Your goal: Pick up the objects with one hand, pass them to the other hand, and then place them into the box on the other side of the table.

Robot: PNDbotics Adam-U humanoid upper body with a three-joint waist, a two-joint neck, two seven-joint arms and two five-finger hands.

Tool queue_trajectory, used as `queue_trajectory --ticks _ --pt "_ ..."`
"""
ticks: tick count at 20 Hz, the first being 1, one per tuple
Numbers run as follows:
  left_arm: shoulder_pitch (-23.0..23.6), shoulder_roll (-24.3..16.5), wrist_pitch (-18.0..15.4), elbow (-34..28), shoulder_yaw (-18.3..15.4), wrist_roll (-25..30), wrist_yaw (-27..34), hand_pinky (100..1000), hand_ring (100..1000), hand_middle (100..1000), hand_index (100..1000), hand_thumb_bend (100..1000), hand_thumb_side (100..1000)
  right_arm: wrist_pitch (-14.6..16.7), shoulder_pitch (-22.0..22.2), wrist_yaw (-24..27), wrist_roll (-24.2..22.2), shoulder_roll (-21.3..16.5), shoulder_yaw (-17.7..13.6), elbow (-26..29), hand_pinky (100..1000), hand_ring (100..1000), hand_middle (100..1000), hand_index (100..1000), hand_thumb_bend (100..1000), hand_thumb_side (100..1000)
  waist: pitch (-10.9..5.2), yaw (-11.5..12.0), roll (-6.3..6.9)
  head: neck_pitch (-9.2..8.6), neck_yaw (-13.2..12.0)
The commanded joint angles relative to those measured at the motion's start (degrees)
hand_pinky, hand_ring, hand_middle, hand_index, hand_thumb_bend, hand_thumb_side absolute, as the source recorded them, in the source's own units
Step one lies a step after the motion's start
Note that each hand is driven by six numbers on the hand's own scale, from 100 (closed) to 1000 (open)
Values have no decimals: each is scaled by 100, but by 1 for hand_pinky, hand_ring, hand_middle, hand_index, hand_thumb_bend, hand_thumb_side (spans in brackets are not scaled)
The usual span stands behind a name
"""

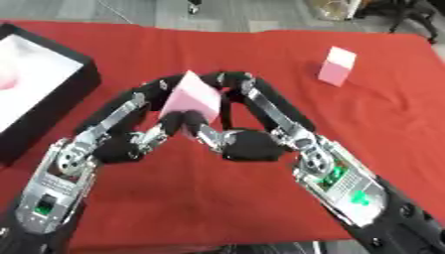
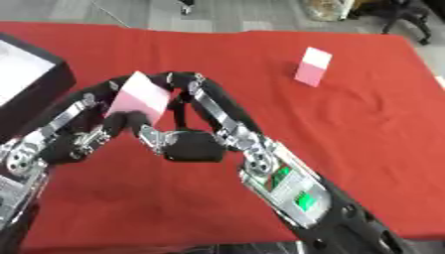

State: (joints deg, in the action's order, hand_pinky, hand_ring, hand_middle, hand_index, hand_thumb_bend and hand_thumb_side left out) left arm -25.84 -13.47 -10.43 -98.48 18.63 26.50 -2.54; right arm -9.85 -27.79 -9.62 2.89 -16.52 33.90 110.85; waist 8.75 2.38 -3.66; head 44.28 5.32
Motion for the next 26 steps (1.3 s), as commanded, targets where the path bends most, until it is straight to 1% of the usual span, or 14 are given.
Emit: queue_trajectory --ticks 1,3,5,6,7,8,12,15,22,26 --pt "-138 38 51 -53 -9 -26 49 691 776 479 469 100 712 56 -86 -115 -48 45 63 117 676 296 349 532 100 482 -68 -13 27 -16 -15" --pt "-136 39 62 -54 -12 -25 39 689 775 474 416 100 714 72 -82 -218 -16 53 33 137 681 305 380 578 100 491 -67 -16 27 -16 -20" --pt "-136 41 73 -56 -14 -29 33 689 773 471 391 100 714 99 -78 -358 19 57 0 171 684 313 414 628 100 508 -69 -21 28 -16 -23" --pt "-136 42 78 -58 -16 -33 31 687 771 468 378 100 713 114 -77 -426 38 58 -14 190 687 321 457 673 100 528 -70 -23 28 -16 -24" --pt "-136 43 85 -60 -18 -38 29 687 770 467 372 100 713 136 -77 -499 62 57 -31 216 689 325 476 697 100 532 -72 -25 29 -16 -26" --pt "-136 45 93 -61 -20 -43 29 686 769 464 361 100 712 159 -77 -570 87 55 -45 240 694 335 515 738 100 545 -73 -27 29 -16 -28" --pt "-137 50 121 -68 -22 -65 34 683 764 456 334 100 710 258 -72 -804 169 50 -83 305 714 389 627 813 100 582 -76 -32 28 -16 -32" --pt "-133 52 142 -70 -34 -99 31 679 761 453 323 100 712 294 -67 -922 241 57 -114 334 721 407 668 827 100 588 -76 -33 27 -16 -38" --pt "-119 58 188 -60 -47 -183 0 675 758 449 308 100 715 380 -66 -1162 468 83 -202 374 726 418 691 835 100 579 -77 -37 22 -16 -49" --pt "-115 60 204 -55 -50 -209 -10 674 757 448 301 100 714 424 -50 -1277 561 109 -231 374 729 423 710 842 125 596 -80 -35 19 -16 -55"
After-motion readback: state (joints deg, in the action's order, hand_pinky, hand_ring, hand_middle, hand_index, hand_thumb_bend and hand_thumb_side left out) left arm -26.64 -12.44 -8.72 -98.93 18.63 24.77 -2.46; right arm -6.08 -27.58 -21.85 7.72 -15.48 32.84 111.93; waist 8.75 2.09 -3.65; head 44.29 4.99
